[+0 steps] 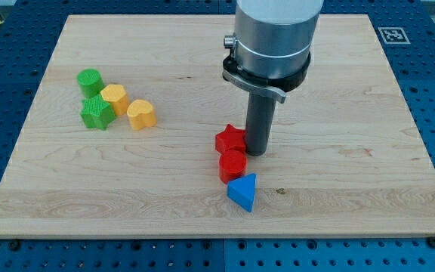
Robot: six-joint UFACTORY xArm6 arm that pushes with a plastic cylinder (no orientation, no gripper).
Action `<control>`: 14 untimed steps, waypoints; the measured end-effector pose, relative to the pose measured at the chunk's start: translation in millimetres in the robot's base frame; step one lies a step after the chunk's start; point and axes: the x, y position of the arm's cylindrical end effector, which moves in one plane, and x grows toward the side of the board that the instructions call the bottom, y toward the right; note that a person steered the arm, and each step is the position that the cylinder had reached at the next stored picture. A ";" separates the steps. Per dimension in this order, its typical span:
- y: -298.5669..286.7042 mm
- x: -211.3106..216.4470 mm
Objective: Move the blue cube to the right of the red circle
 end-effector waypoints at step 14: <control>74.9 -123.4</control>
